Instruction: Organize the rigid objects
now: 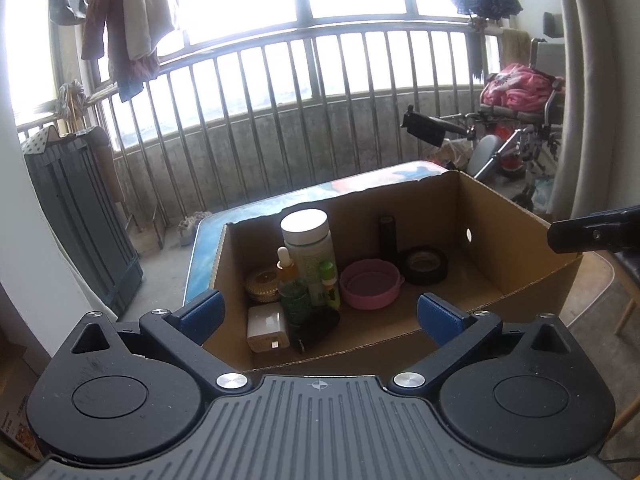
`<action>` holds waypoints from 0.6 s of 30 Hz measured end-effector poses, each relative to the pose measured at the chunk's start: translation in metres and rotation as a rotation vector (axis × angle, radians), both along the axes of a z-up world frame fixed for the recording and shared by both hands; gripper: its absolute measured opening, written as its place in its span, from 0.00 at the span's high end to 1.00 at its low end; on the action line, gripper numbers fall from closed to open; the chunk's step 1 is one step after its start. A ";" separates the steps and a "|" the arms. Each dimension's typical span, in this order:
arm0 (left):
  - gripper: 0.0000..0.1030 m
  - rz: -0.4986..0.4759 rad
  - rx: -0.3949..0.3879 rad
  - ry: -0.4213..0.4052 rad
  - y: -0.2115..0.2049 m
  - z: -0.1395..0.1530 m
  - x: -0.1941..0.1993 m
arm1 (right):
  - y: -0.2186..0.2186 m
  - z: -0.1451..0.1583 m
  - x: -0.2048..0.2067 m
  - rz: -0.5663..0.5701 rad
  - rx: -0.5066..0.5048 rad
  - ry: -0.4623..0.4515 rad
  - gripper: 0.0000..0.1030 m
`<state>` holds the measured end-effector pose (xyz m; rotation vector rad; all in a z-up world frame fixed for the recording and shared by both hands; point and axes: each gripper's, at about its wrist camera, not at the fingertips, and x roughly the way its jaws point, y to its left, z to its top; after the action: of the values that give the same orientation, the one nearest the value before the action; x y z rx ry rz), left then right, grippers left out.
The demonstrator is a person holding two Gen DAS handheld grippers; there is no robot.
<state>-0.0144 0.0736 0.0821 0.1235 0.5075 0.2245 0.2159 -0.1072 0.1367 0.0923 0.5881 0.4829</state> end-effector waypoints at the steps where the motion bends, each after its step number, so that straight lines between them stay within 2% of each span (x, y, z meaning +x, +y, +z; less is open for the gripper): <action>1: 0.00 0.001 0.007 0.006 -0.001 0.000 0.000 | 0.000 0.000 0.000 -0.001 -0.001 0.000 0.32; 5: 0.00 0.007 0.022 0.013 -0.004 -0.001 0.000 | 0.001 0.000 -0.002 0.010 -0.017 -0.013 0.32; 10: 0.00 0.003 -0.015 0.031 0.000 -0.004 0.005 | 0.004 -0.001 0.000 0.017 -0.014 -0.013 0.31; 18: 0.00 0.043 -0.027 0.045 0.007 -0.006 0.006 | 0.006 -0.001 0.002 0.022 -0.014 -0.008 0.31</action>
<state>-0.0085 0.0804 0.0762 0.0921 0.5584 0.2572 0.2183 -0.1016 0.1354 0.0704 0.5853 0.5004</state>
